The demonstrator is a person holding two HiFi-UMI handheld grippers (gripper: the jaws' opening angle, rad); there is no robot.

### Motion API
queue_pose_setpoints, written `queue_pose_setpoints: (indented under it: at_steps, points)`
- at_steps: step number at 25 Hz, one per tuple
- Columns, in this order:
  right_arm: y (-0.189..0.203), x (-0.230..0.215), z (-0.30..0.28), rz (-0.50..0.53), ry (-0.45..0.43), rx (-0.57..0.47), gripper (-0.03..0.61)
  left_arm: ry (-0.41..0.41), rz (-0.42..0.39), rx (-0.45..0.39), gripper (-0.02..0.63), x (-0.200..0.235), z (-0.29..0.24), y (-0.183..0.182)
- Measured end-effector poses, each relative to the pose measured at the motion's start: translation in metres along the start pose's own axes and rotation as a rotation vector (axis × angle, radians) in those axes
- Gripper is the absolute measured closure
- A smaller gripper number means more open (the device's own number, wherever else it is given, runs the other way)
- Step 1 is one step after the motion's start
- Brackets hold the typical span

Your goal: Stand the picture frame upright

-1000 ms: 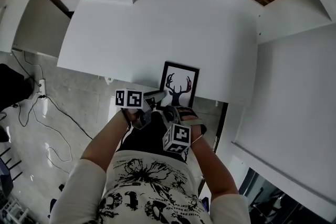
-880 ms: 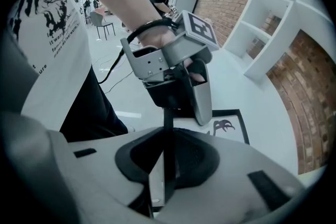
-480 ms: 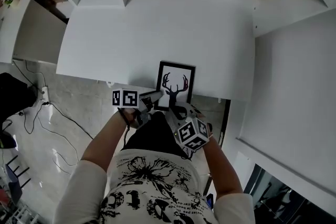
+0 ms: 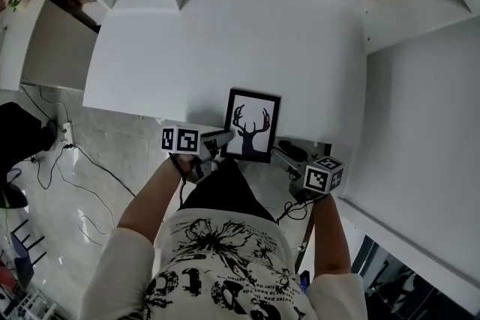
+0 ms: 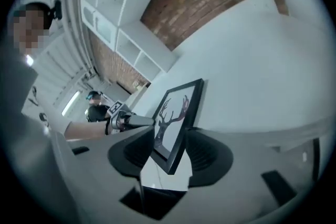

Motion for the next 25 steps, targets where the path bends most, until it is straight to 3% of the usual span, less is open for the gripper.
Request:
queue_pose_setpoints:
  at_steps: [6, 12, 17, 20, 25]
  points:
    - [0.005, -0.033, -0.014, -0.295, -0.227, -0.014, 0.397, 0.007, -0.008, 0.024, 0.523, 0.001, 0.000, -0.001]
    - [0.013, -0.051, -0.029, -0.456, -0.317, -0.069, 0.396, 0.008, -0.031, 0.052, 0.522, 0.001, -0.002, -0.004]
    - [0.009, -0.051, -0.045, -0.469, -0.393, -0.034, 0.399, 0.008, -0.040, 0.061, 0.522, 0.003, -0.002, -0.005]
    - [0.009, -0.052, -0.050, -0.477, -0.417, -0.016, 0.462, 0.006, -0.047, 0.068, 0.520, 0.003, -0.002, -0.004]
    - [0.005, -0.054, -0.050, -0.387, -0.416, -0.006, 0.499, -0.012, -0.067, 0.085, 0.506, 0.005, -0.002, -0.007]
Point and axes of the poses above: the fingertips, and each gripper's own axes: z backward along the fingers, x to its left, y out of its underside, the point moved 9 cm from there along z, backward along the fingers, and after that the axes turned 8 degrees about x, right-handed, at the moved point
